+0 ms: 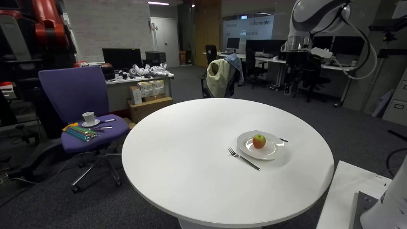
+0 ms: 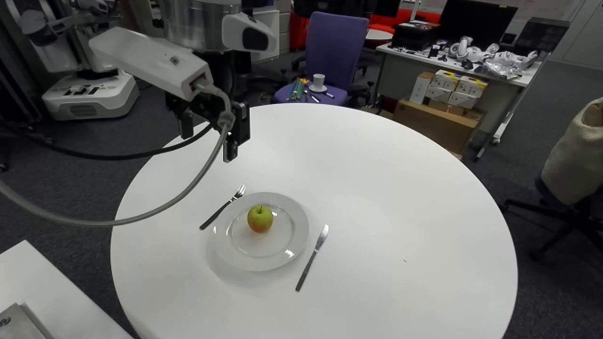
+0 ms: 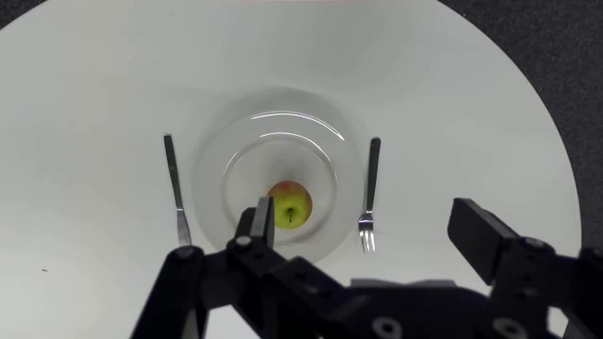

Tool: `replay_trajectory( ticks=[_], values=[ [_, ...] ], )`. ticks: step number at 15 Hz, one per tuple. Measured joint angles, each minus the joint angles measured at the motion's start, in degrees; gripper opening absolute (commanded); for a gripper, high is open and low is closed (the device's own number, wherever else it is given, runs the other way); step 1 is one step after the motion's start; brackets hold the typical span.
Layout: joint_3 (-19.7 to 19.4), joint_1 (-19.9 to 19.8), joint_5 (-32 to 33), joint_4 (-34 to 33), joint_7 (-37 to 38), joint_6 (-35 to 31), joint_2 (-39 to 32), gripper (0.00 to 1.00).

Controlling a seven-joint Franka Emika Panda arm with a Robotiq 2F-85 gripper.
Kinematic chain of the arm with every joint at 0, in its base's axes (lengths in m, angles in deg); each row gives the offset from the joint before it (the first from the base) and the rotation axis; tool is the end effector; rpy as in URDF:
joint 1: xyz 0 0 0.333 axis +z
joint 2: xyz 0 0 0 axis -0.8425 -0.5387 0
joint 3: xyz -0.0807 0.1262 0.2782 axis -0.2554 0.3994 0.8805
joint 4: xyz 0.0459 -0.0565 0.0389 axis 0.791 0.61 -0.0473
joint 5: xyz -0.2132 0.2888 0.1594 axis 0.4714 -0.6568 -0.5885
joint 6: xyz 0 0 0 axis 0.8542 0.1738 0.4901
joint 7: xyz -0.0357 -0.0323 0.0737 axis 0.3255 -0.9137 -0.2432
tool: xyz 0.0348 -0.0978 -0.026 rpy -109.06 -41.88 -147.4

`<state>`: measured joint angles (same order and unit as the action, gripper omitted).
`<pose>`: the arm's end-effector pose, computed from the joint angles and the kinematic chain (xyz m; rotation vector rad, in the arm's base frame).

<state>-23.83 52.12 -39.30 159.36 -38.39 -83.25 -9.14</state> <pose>0.3998 -0.1803 0.4528 -3.0274 -0.0160 0.0961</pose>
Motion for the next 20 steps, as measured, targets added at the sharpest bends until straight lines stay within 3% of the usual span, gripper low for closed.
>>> replay_trajectory(
  ticks=[5, 14, 20],
  values=[
    [0.1, -1.6, 0.0, -0.4, 0.2, -1.5, -2.2, 1.00],
    [1.4, -3.0, 0.9, -5.2, -0.1, -15.7, -16.2, 1.00],
    [5.3, -3.1, -6.4, -8.1, -8.3, -18.7, -24.3, 1.00]
  ],
)
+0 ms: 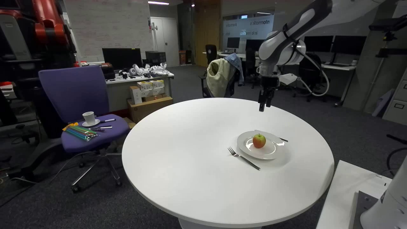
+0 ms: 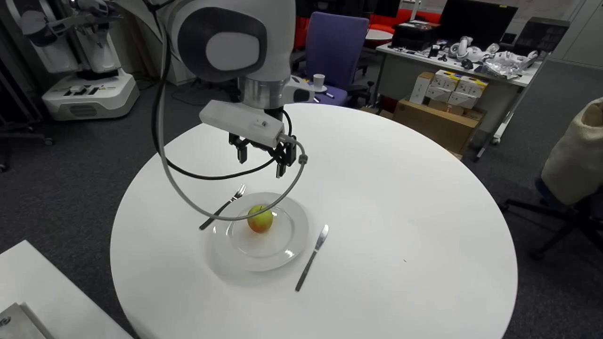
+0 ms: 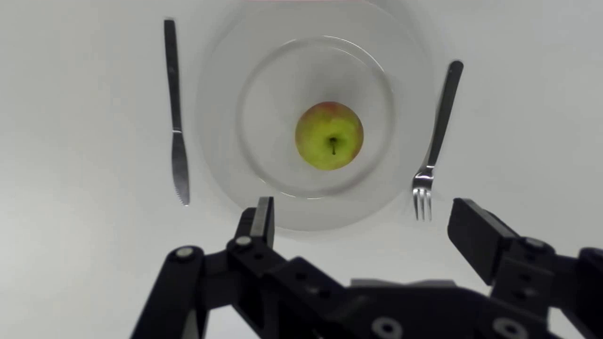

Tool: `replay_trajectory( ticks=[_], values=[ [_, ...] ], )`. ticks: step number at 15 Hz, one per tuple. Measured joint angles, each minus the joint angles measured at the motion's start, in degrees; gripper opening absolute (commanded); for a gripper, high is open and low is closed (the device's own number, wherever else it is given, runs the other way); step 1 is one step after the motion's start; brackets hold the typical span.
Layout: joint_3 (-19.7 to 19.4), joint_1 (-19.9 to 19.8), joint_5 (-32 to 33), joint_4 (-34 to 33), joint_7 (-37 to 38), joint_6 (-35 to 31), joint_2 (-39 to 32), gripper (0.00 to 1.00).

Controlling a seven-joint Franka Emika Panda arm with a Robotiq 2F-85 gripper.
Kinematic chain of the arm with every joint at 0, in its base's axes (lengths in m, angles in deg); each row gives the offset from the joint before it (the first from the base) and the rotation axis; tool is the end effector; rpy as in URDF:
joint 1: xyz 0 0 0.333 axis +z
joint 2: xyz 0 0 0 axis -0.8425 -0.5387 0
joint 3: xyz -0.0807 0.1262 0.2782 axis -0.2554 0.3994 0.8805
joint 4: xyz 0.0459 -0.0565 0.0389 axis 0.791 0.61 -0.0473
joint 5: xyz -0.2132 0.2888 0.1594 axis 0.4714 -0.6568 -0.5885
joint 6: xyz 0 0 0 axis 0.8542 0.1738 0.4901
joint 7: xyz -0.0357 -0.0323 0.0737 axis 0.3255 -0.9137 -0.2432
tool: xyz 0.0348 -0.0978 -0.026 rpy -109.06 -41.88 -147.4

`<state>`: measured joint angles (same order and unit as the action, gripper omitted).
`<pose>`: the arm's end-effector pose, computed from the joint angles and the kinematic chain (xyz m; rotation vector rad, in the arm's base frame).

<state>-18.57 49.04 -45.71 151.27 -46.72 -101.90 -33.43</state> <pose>0.5035 -0.1919 0.3430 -3.0757 -0.1660 0.0245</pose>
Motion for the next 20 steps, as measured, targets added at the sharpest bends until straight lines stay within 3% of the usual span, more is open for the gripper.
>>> replay_trajectory(
  ticks=[12, 20],
  values=[
    [1.5, -0.4, -1.1, -0.9, -0.7, 0.5, -2.9, 1.00],
    [2.7, -1.6, -0.8, -0.9, -0.7, -1.0, -12.2, 1.00]
  ],
)
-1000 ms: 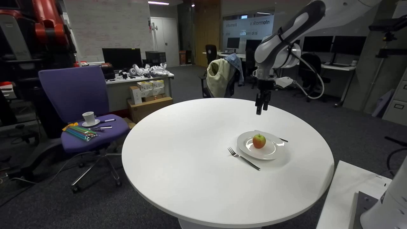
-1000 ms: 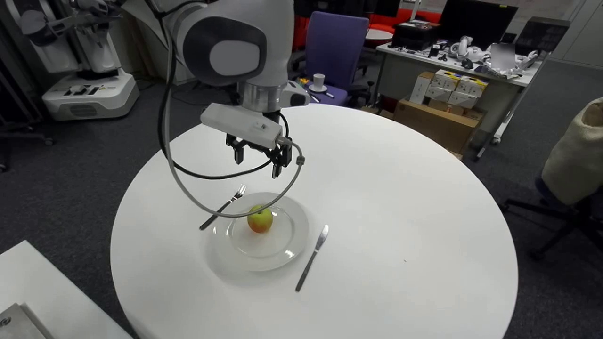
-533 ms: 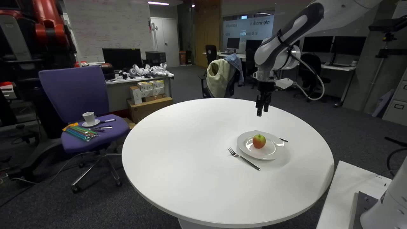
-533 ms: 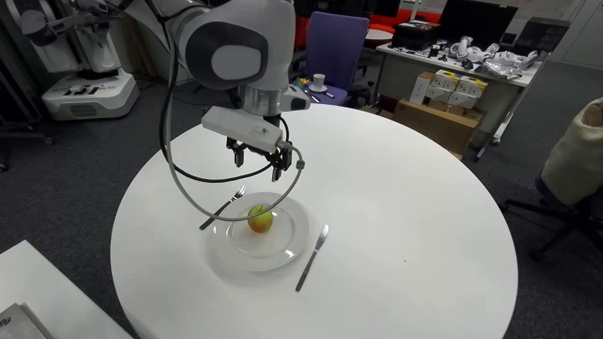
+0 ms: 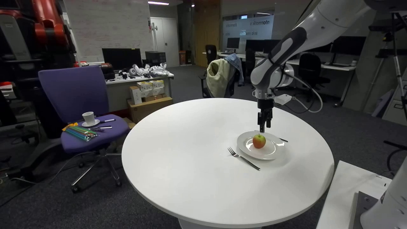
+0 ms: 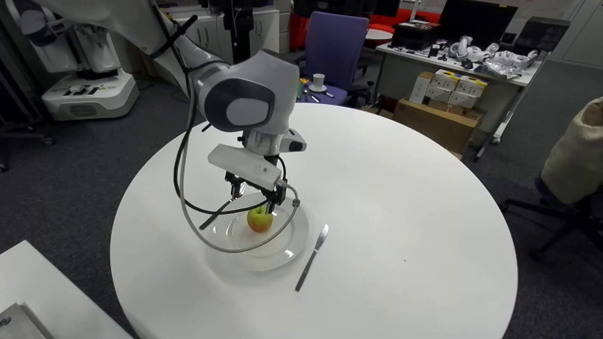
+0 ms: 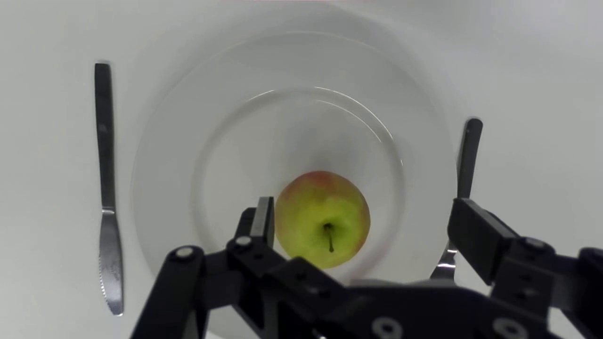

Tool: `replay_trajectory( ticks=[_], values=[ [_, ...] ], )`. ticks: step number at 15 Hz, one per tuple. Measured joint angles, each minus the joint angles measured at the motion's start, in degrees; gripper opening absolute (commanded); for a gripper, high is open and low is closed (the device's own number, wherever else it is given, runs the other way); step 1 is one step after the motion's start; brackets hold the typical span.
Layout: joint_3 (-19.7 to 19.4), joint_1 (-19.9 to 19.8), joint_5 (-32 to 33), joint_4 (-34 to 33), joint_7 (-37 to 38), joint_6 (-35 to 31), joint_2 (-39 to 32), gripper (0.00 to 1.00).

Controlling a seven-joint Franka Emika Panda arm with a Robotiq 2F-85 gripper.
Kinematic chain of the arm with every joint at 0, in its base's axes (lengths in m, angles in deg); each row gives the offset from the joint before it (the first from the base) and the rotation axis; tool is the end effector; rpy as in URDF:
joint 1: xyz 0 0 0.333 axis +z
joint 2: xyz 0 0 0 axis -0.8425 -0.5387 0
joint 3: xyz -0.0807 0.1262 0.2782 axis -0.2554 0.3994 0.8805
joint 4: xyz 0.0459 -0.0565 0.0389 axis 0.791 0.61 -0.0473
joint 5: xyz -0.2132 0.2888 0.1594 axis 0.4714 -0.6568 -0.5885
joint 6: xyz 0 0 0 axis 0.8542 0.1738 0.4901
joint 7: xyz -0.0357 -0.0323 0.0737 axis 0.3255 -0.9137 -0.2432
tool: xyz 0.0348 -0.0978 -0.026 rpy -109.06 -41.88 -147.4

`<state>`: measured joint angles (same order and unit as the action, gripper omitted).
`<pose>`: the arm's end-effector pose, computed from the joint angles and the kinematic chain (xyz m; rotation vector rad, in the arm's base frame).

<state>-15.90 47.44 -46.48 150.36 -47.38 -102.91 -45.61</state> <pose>0.5051 -0.1831 0.2372 -3.0126 -0.1853 0.2834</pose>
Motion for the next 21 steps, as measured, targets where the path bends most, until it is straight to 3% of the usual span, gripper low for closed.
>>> replay_trajectory(
  ticks=[8, 13, 21],
  values=[
    [2.6, 0.1, 4.0, 0.1, 5.0, -12.0, -4.6, 1.00],
    [2.7, 0.3, 7.5, 0.1, 10.3, -13.4, -6.3, 1.00],
    [2.7, 0.3, 7.9, 0.1, 13.1, -13.4, -7.8, 1.00]
  ],
)
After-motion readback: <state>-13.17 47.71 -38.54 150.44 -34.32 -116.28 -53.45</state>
